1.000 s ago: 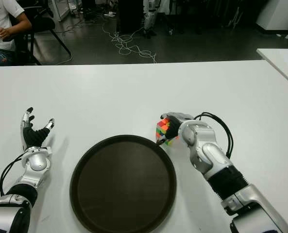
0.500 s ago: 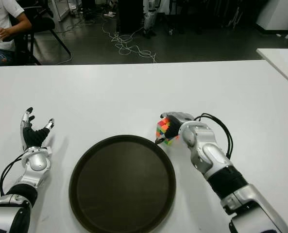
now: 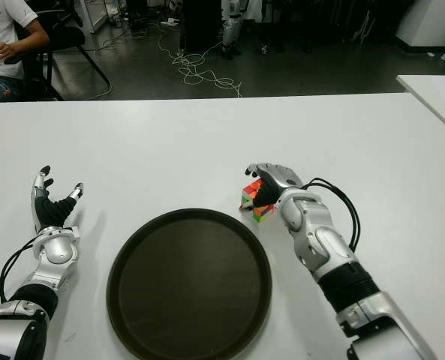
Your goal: Pick up the Rubik's Cube and put it in the plate
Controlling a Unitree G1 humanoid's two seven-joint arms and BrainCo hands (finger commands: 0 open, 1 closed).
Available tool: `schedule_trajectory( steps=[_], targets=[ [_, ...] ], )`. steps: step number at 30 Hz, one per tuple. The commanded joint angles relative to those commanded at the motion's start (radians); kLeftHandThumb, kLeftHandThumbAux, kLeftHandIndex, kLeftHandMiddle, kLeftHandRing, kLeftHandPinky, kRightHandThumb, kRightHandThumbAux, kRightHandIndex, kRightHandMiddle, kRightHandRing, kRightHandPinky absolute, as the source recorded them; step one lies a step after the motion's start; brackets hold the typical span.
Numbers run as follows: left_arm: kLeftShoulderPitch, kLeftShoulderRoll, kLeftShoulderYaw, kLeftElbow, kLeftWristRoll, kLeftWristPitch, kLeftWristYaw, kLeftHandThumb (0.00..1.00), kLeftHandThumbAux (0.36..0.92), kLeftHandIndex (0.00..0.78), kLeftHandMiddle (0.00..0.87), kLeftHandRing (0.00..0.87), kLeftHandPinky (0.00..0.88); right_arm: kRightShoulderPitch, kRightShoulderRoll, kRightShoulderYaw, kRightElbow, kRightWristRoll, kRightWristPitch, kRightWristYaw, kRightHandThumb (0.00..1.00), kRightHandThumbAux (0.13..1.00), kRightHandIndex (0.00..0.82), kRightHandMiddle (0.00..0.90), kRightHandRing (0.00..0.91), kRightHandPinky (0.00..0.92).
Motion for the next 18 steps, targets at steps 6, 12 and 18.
schedule_trajectory(
  steps=[6,12,18],
  targets=[
    [0.0,0.001,-0.002,-0.001,0.003,-0.001,0.001,0.0,0.745,0.088,0.116,0.11,0.089,0.011,0.02,-0.028,0.008,0.02,-0.024,-0.064,0.211,0.78,0.526,0.619,0.619,0.604],
    [0.001,0.003,-0.005,-0.002,0.006,0.002,-0.002,0.0,0.734,0.08,0.103,0.093,0.072,0.015,0.034,-0.048,0.01,0.049,-0.028,-0.075,0.244,0.781,0.565,0.717,0.729,0.716],
    [0.0,0.003,-0.004,-0.002,0.006,0.003,0.003,0.0,0.745,0.078,0.101,0.084,0.061,0.02,0.044,-0.063,0.001,0.071,-0.026,-0.082,0.27,0.799,0.608,0.76,0.766,0.756]
  ],
)
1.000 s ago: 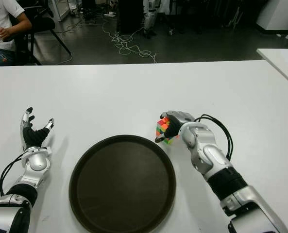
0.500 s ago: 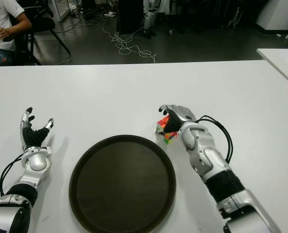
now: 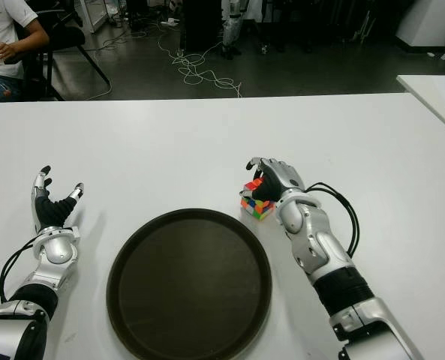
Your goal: Pick up the Rubik's Cube and put it in the plate
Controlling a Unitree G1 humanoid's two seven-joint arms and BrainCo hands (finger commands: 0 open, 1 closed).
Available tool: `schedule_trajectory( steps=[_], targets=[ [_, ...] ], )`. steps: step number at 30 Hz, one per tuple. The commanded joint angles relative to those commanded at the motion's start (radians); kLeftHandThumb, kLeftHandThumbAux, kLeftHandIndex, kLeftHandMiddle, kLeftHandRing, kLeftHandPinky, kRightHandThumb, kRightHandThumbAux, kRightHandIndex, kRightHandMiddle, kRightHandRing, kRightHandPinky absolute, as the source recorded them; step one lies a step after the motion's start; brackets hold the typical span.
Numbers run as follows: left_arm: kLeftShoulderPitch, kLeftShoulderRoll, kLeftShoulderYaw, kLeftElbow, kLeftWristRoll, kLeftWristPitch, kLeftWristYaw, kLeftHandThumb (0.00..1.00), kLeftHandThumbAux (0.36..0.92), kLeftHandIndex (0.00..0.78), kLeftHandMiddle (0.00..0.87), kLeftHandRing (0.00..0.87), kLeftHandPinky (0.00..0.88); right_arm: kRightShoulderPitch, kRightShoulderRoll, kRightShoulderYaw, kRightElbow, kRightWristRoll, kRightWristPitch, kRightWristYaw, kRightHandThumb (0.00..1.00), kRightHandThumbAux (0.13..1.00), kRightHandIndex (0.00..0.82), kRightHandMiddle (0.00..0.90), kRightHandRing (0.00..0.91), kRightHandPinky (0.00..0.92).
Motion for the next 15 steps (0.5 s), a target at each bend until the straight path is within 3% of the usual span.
schedule_trajectory(
  steps=[15],
  targets=[
    [0.001,0.0,0.001,-0.002,0.002,0.003,0.008,0.0,0.746,0.095,0.127,0.124,0.111,0.003,0.004,-0.007,-0.007,0.008,0.001,-0.005,0.298,0.827,0.614,0.764,0.769,0.765]
  ],
)
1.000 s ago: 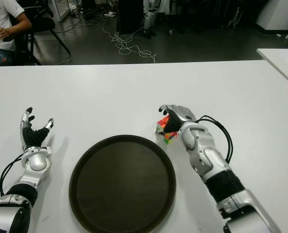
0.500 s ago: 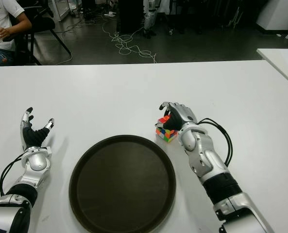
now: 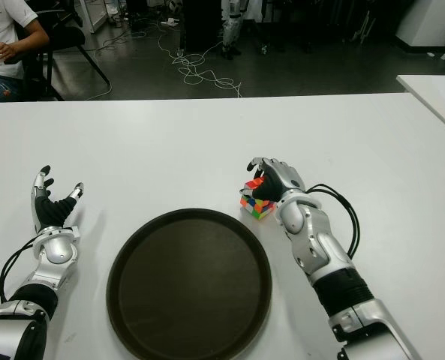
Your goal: Pick up the Rubik's Cube and put it in the plate
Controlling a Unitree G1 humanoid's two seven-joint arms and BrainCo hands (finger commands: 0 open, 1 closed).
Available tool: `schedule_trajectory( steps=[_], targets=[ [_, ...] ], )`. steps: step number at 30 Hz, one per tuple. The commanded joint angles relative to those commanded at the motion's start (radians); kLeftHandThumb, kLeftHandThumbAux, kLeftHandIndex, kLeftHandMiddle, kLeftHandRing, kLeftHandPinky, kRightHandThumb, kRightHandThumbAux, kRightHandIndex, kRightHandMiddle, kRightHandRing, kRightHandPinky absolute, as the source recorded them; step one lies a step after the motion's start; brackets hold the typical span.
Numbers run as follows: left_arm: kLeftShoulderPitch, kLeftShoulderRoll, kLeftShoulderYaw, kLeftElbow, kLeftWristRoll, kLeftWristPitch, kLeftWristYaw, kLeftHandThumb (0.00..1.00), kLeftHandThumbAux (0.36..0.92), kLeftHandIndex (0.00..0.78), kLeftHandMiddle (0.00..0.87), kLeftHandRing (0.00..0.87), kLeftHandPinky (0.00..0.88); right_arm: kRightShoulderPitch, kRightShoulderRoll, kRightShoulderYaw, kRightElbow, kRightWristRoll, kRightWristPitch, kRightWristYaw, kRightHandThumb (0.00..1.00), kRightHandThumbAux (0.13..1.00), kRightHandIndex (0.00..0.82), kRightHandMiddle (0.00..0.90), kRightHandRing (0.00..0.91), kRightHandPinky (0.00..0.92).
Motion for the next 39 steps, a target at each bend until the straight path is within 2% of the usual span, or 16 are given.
schedule_trajectory(
  steps=[9,20,23,29,36,39],
  targets=[
    [-0.001,0.001,-0.002,0.002,0.002,0.004,0.003,0.0,0.751,0.088,0.119,0.111,0.083,0.004,0.006,-0.008,-0.008,0.003,0.006,-0.002,0.289,0.827,0.617,0.767,0.773,0.772],
    [-0.001,0.001,-0.001,0.003,-0.001,0.003,0.001,0.0,0.752,0.09,0.126,0.126,0.121,0.002,0.008,-0.008,-0.01,-0.01,0.021,-0.006,0.283,0.826,0.609,0.757,0.765,0.764],
    [-0.001,0.0,0.002,0.003,-0.006,0.001,-0.004,0.0,0.754,0.091,0.12,0.118,0.1,0.002,0.008,-0.009,-0.009,-0.01,0.019,-0.01,0.283,0.827,0.607,0.756,0.761,0.759],
    [-0.001,-0.001,0.004,0.004,-0.009,0.0,-0.01,0.0,0.757,0.092,0.117,0.111,0.093,0.002,0.008,-0.018,-0.011,0.002,0.011,-0.015,0.259,0.83,0.634,0.766,0.771,0.768],
    [0.001,-0.001,0.001,0.0,-0.004,-0.003,-0.006,0.0,0.735,0.081,0.101,0.091,0.073,-0.011,0.012,-0.065,-0.014,0.042,0.014,-0.029,0.212,0.848,0.661,0.784,0.795,0.786],
    [0.003,-0.001,-0.001,-0.004,-0.003,-0.009,-0.009,0.0,0.736,0.08,0.104,0.097,0.085,-0.023,0.014,-0.111,-0.006,0.088,-0.019,-0.051,0.222,0.843,0.662,0.787,0.801,0.796]
  ],
)
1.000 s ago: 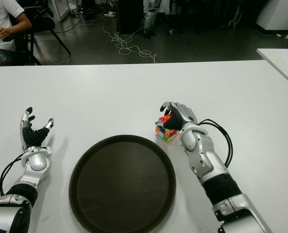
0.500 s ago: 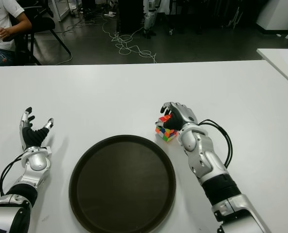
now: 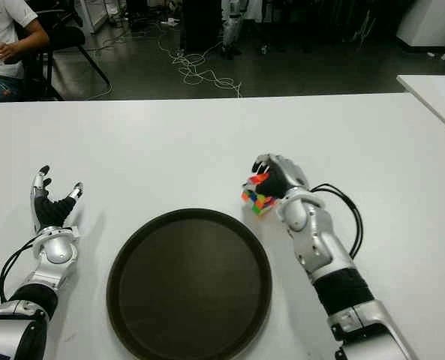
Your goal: Pick up the Rubik's Cube and put it in the plate
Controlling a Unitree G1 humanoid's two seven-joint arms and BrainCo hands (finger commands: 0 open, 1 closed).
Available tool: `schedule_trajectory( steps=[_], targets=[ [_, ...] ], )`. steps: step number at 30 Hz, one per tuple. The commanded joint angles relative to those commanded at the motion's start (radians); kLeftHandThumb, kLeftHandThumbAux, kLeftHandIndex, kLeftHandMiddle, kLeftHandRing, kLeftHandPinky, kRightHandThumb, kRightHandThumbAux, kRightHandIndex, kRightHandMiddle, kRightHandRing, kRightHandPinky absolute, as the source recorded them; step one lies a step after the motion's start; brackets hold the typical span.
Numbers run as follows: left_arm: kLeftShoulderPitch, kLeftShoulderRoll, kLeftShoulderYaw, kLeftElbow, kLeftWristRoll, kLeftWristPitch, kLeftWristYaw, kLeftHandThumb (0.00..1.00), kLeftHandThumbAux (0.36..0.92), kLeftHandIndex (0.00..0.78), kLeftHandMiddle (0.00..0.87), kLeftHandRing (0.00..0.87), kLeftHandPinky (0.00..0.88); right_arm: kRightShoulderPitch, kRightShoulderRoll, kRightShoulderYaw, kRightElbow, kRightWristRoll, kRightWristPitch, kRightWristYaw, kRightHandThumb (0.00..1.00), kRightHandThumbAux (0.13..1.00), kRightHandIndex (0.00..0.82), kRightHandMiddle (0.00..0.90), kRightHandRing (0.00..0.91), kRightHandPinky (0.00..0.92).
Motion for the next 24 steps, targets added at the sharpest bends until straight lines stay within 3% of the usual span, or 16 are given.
schedule_trajectory(
  steps=[11,17,19,22,24],
  targets=[
    [0.005,0.002,-0.007,-0.006,0.008,-0.002,0.004,0.0,0.761,0.097,0.129,0.129,0.12,-0.016,0.03,-0.121,0.047,0.16,-0.221,-0.102,0.241,0.798,0.683,0.831,0.842,0.836],
    [0.002,0.004,-0.006,0.001,0.008,0.01,0.01,0.0,0.75,0.09,0.118,0.111,0.091,-0.022,0.051,-0.182,0.047,0.297,-0.314,-0.051,0.26,0.81,0.684,0.824,0.836,0.823],
    [0.002,0.004,-0.006,0.0,0.009,0.012,0.011,0.0,0.746,0.09,0.115,0.105,0.084,-0.021,0.058,-0.196,0.043,0.345,-0.323,-0.018,0.27,0.817,0.679,0.815,0.829,0.817],
    [0.003,0.001,-0.003,-0.003,0.003,0.009,0.006,0.0,0.742,0.091,0.12,0.106,0.082,-0.029,0.098,-0.255,0.017,0.536,-0.243,0.111,0.292,0.831,0.678,0.801,0.818,0.812],
    [0.003,0.0,-0.001,-0.003,0.0,0.007,0.004,0.0,0.743,0.094,0.129,0.114,0.085,-0.036,0.114,-0.283,0.005,0.621,-0.181,0.159,0.305,0.843,0.679,0.796,0.813,0.811]
  ],
)
